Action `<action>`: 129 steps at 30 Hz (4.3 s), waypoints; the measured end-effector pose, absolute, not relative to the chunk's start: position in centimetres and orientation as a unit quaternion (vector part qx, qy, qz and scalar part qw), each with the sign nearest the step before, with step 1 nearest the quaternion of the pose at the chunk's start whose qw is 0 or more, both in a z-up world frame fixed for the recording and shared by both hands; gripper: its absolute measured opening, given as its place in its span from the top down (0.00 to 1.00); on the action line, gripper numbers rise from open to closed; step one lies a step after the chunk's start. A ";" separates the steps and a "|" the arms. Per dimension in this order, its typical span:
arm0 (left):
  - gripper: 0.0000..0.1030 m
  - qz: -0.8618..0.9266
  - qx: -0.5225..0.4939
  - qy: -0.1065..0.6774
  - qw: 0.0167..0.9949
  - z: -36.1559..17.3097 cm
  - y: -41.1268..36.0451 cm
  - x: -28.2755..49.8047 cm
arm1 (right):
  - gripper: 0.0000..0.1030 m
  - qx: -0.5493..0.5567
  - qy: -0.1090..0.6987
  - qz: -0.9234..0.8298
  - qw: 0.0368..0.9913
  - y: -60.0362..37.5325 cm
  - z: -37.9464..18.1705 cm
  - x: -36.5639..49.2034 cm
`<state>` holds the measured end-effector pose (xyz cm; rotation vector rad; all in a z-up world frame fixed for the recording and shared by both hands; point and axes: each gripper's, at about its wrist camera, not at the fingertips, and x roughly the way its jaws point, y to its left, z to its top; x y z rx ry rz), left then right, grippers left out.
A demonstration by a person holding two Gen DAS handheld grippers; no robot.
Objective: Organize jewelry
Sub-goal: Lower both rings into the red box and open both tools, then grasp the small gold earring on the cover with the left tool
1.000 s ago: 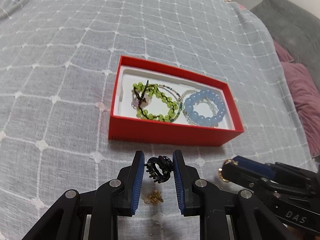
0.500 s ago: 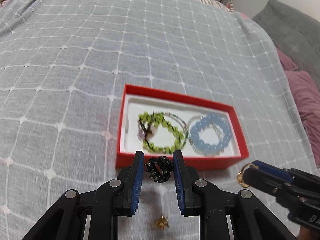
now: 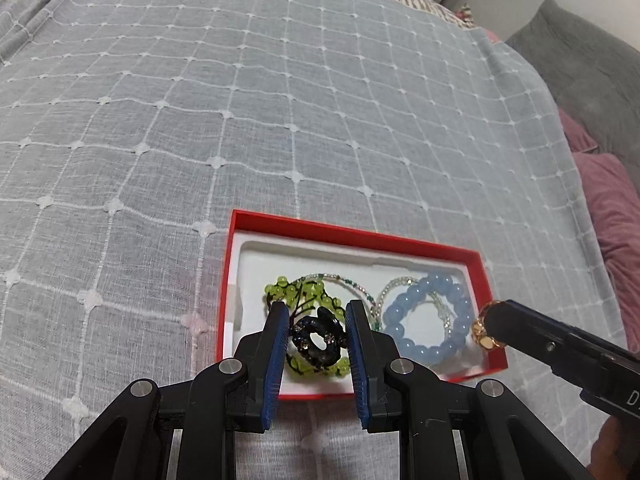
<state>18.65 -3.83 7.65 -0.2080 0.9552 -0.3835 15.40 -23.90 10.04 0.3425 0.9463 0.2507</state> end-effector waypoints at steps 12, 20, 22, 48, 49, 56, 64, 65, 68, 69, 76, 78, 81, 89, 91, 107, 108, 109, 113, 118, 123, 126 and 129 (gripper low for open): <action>0.75 -0.197 -0.115 0.450 0.863 7.7 -3.7 18.8 | 0.71 0.156 0.442 0.105 0.877 -23.8 9.8 15.8; 0.72 -0.187 -0.115 0.436 0.873 8.9 -2.8 18.1 | 0.71 0.157 0.435 0.108 0.880 -23.8 10.7 14.7; 0.72 -0.182 -0.113 0.432 0.876 9.1 -2.5 17.6 | 0.71 0.152 0.434 0.110 0.881 -23.6 10.9 14.1; 0.70 -0.200 -0.007 0.496 0.845 6.8 -3.0 11.2 | 0.71 0.127 0.486 0.104 0.858 -24.3 11.2 9.0; 0.68 -0.202 -0.002 0.497 0.844 6.7 -3.2 11.0 | 0.71 0.127 0.488 0.102 0.857 -24.4 11.1 9.0; 0.67 -0.218 0.023 0.506 0.834 6.1 -4.7 10.4 | 0.71 0.126 0.518 0.113 0.838 -23.5 9.3 9.3; 0.68 -0.220 0.005 0.508 0.833 6.1 -3.9 10.8 | 0.71 0.145 0.549 0.108 0.816 -23.8 7.3 9.7; 0.68 -0.222 0.004 0.508 0.832 6.1 -4.0 10.7 | 0.71 0.141 0.548 0.101 0.819 -23.8 7.4 9.7; 0.68 -0.225 0.013 0.506 0.833 6.0 -4.4 10.5 | 0.71 0.139 0.546 0.098 0.820 -23.8 7.5 9.7; 0.68 -0.224 0.017 0.505 0.833 6.0 -4.5 10.5 | 0.71 0.138 0.546 0.099 0.820 -23.7 7.5 9.7; 0.68 -0.217 0.044 0.507 0.833 5.2 -5.9 10.5 | 0.71 0.137 0.545 0.102 0.821 -23.3 7.5 9.7; 0.69 -0.210 0.051 0.509 0.833 4.9 -6.2 10.6 | 0.71 0.138 0.545 0.102 0.821 -23.3 7.5 9.7; 0.76 -0.201 0.055 0.517 0.830 4.2 -6.7 11.1 | 0.71 0.137 0.541 0.103 0.824 -23.2 7.7 9.7; 0.97 -0.189 0.054 0.527 0.827 3.5 -7.2 11.9 | 0.71 0.141 0.532 0.101 0.829 -23.6 8.0 9.6; 0.99 -0.191 0.052 0.529 0.825 3.4 -7.2 12.0 | 0.71 0.142 0.531 0.101 0.829 -23.6 8.1 9.6; 1.00 -0.200 0.013 0.537 0.819 4.1 -5.4 12.1 | 0.71 0.127 0.529 0.120 0.830 -22.8 8.3 9.4; 1.00 -0.200 0.011 0.537 0.820 4.2 -5.2 12.1 | 0.71 0.126 0.529 0.120 0.831 -22.7 8.3 9.4; 1.00 -0.197 0.010 0.535 0.822 4.3 -5.1 12.0 | 0.71 0.126 0.529 0.120 0.831 -22.7 8.3 9.4; 0.95 -0.192 0.009 0.540 0.819 4.3 -5.0 12.0 | 0.71 0.126 0.528 0.120 0.831 -22.7 8.4 9.4; 0.75 -0.199 0.013 0.540 0.818 4.4 -5.2 11.4 | 0.71 0.125 0.529 0.117 0.831 -22.7 8.3 9.4; 0.74 -0.198 0.025 0.546 0.814 3.9 -6.0 11.3 | 0.71 0.124 0.528 0.118 0.832 -22.7 8.3 9.4; 0.76 -0.200 0.025 0.546 0.813 3.7 -6.3 11.3 | 0.71 0.124 0.528 0.116 0.832 -22.7 8.2 9.4; 0.98 -0.201 0.024 0.545 0.814 3.7 -6.4 11.3 | 0.71 0.125 0.528 0.115 0.832 -22.7 8.3 9.4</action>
